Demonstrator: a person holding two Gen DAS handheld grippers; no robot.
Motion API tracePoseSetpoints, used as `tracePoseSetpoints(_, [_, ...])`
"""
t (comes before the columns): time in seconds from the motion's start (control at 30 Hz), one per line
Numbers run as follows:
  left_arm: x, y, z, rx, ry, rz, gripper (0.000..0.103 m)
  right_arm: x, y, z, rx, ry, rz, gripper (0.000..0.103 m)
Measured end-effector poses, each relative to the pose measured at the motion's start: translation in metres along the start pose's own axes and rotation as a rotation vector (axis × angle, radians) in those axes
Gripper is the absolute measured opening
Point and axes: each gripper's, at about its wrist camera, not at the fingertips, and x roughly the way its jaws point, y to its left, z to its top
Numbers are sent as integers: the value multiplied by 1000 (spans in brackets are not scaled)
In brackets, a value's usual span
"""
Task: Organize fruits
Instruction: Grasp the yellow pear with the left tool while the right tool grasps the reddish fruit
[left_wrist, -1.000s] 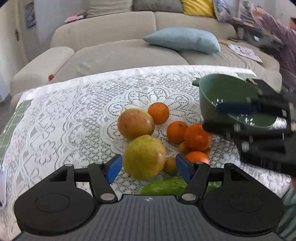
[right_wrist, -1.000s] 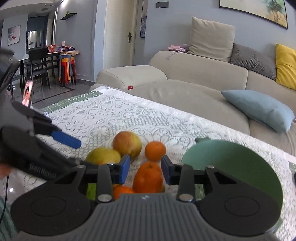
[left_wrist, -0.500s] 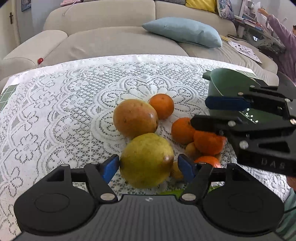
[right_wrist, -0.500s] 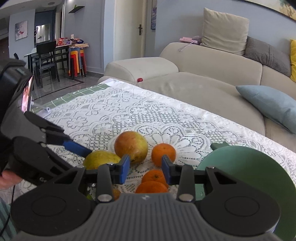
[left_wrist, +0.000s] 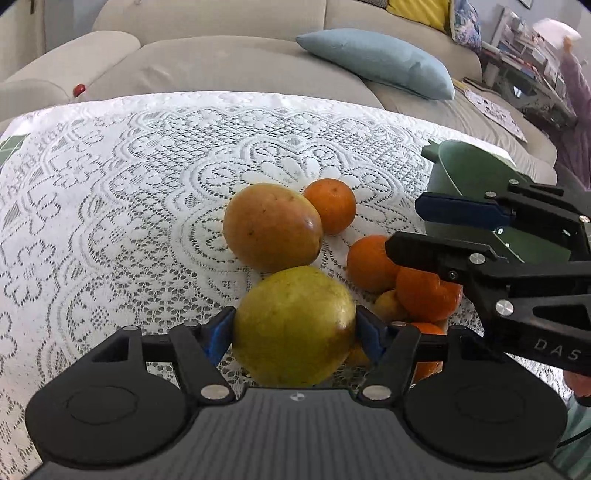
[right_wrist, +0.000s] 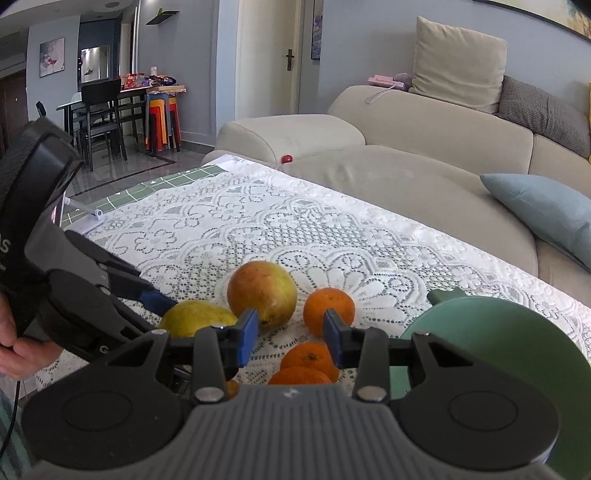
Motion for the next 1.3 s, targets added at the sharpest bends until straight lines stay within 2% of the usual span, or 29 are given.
tracePoseSetpoints(0.17, [-14, 6, -3, -31, -23, 22, 77, 1, 2, 2, 6, -8, 8, 39])
tracePoseSetpoints(0.23, [-22, 10, -4, -43, -41, 61, 77, 3, 6, 2, -6, -10, 12, 44])
tracePoseSetpoints(0.33, [-27, 16, -5, -47, -55, 114, 77, 11, 14, 5, -36, -7, 23, 45])
tracePoseSetpoints(0.5, [-25, 25, -9, -45, -21, 146, 77, 31, 21, 11, -68, 27, 23, 55])
tracePoseSetpoints(0.6, [-25, 29, -13, -24, 6, 145, 78, 42, 18, 15, -45, 52, 36, 56])
tracePoseSetpoints(0.83, [-26, 21, -16, 60, 19, 156, 78, 68, 24, 18, -76, 92, 43, 59])
tracePoseSetpoints(0.97, [-26, 21, -16, 65, 29, 157, 81, 82, 27, 18, -94, 109, 35, 64])
tracePoseSetpoints(1.3, [-25, 23, -17, 46, 85, 149, 84, 100, 35, 16, -151, 121, 2, 68])
